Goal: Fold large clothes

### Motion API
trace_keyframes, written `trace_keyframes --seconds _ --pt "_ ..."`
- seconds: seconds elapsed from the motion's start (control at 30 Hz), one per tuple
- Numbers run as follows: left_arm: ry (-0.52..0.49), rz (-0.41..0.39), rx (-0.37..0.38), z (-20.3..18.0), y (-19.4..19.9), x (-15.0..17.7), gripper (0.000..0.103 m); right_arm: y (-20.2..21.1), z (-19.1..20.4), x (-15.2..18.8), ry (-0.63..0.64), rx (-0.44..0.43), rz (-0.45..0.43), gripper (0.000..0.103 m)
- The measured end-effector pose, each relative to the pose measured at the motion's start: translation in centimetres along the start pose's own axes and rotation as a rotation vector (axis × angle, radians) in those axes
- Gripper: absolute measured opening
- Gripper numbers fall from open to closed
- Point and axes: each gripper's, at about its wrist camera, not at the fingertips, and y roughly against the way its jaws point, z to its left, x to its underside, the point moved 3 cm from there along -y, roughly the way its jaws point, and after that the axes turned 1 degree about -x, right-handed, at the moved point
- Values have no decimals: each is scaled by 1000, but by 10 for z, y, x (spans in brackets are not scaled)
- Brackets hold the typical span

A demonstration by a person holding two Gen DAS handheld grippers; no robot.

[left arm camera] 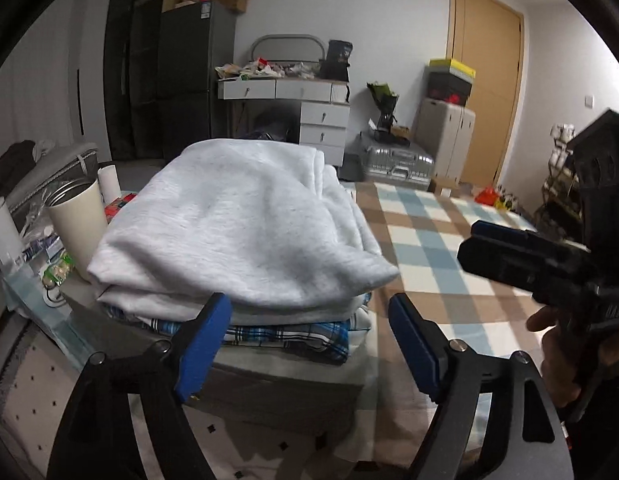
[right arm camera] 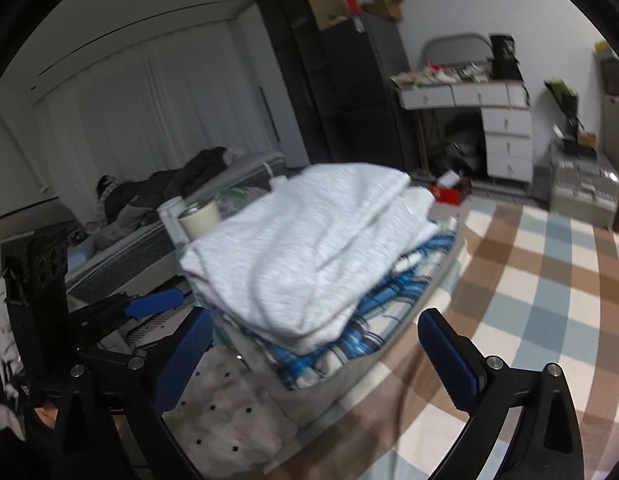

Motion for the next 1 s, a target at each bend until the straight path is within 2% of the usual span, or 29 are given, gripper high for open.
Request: trace_keyframes --seconds 0.17,0.27,0.57,0.7,1.0 --pt "40 -46 -47 -6 6 7 92 2 14 3 60 14 0 103" --pt "52 -65 -107 -5 10 12 102 3 15 5 63 1 -31 103" --pt "63 -89 -159 -1 18 27 102 2 14 5 76 7 -89 103" --pt "73 -89 -148 0 17 29 102 -3 13 8 93 2 -55 103" --pt "66 -95 -154 -2 20 30 102 1 9 12 88 -13 -78 103"
